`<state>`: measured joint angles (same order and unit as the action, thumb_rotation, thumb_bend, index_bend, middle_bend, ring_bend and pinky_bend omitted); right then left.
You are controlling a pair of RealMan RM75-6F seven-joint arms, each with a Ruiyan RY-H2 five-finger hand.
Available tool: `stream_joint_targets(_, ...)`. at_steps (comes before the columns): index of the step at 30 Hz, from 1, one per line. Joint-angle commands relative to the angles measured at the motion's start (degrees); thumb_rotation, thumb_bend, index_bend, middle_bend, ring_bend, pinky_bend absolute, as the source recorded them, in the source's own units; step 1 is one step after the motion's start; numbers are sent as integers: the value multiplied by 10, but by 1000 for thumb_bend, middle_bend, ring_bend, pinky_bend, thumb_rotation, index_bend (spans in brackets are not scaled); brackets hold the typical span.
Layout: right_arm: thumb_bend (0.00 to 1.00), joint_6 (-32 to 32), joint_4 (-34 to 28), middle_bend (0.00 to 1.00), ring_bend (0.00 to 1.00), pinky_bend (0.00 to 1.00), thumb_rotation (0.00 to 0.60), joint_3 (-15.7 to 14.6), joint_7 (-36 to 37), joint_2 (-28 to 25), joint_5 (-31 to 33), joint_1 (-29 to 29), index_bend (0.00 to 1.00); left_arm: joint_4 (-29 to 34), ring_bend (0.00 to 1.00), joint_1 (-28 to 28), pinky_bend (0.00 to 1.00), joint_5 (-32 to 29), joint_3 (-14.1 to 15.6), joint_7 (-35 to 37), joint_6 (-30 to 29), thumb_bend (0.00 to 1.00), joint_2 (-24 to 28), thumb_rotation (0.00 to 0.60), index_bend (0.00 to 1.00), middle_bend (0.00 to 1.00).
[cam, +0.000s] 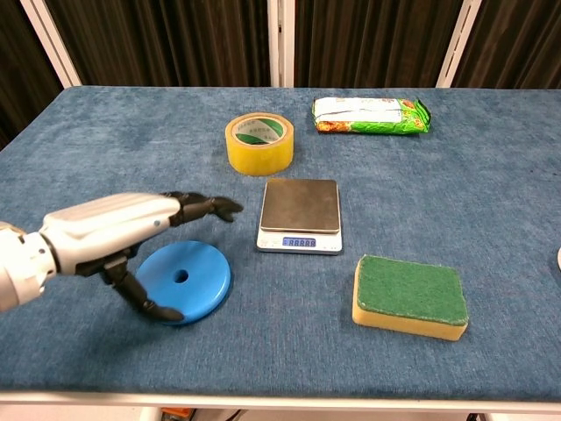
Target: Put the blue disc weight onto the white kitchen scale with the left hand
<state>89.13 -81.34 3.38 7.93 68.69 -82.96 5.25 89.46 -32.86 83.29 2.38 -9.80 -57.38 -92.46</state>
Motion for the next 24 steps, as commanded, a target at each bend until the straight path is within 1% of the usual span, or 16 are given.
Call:
stream_joint_targets(1,280,-2,-1,0,0,0,600,0,1,-1,1,0,0,-9,0,2,69,-4,3,-12,3,118,-3,600,34,82)
stream_joint_targets(11,281,-7,-3,0,0,0,600,-1,-4,-1,-1,-3,0,9,0,1,86,-22,4,-28,20,120,10,600,34,78)
stream_joint_targets(17,281,-11,-5,0,0,0,600,-3,-5,-2,-2,-4,0,8,0,-2,136,-41,3,-36,39,120,13,600,34,81)
stream_joint_targets(20,280,-12,-5,0,0,0,600,-3,-4,-3,0,-4,0,6,4,-3,199,-43,3,-37,41,120,10,600,37,119)
stream_joint_targets(23,281,-13,-4,0,0,0,600,-3,-3,-4,0,-4,0,0,65,0,302,-35,2,-35,31,122,4,600,72,175)
stream_joint_targets(24,281,-13,-5,0,0,0,600,-3,-3,-4,0,-4,0,-3,100,1,352,-32,2,-35,28,125,2,600,92,202)
